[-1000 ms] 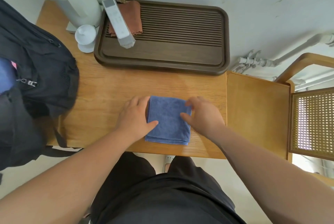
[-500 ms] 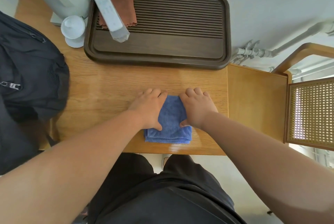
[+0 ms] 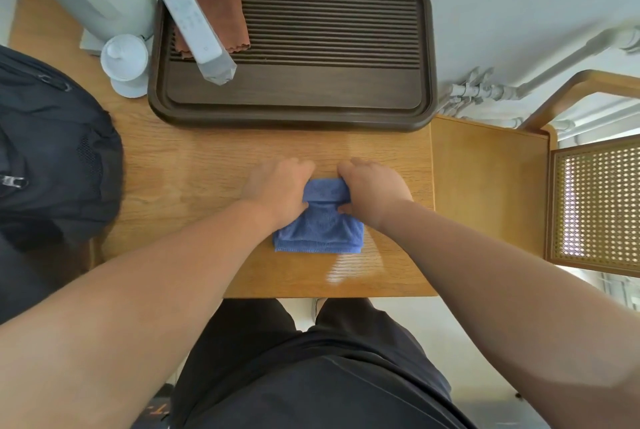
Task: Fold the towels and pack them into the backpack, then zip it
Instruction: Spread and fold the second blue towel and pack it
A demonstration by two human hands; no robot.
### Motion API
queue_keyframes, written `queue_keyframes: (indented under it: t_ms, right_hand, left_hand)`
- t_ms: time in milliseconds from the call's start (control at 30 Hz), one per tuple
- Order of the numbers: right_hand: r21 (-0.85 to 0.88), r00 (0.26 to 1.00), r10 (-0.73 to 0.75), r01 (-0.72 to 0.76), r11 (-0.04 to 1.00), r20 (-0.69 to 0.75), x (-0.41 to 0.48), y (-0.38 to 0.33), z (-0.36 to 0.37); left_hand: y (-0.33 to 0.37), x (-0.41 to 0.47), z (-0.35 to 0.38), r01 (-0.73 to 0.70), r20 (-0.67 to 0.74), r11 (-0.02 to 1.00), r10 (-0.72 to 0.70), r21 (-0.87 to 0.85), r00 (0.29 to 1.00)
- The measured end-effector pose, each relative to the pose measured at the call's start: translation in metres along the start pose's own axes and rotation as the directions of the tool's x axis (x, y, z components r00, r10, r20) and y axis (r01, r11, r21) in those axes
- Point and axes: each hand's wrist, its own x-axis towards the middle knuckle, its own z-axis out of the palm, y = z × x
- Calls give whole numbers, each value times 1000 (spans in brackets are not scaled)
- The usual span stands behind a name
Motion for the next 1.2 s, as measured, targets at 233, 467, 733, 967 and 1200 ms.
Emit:
queue_keyframes:
  t_ms: [233,467,733,967,1200]
  right_hand:
    - [-4,957,-139,143,990,-256,-24,7,3]
    - [-151,906,-270,232,961,-327,-61,10,63]
    - [-69,947,-226,216,974,-227,-80,5,90]
    - [-78,982,-140,131,988,-125,-72,-15,58]
    - [-123,996,-69,61,991,-61,-42,-22,69]
  left_hand:
    - [-9,-19,3,-110,-244,988,133,105,961]
    - [-2,-86,56,-102,-55,978,114,182,992]
    - [13,-116,89,-96,1,982,97,160,995]
    - [23,-122,95,-53,119,980,30,193,992]
    - [21,-120,87,-29,84,1000,28,8,996]
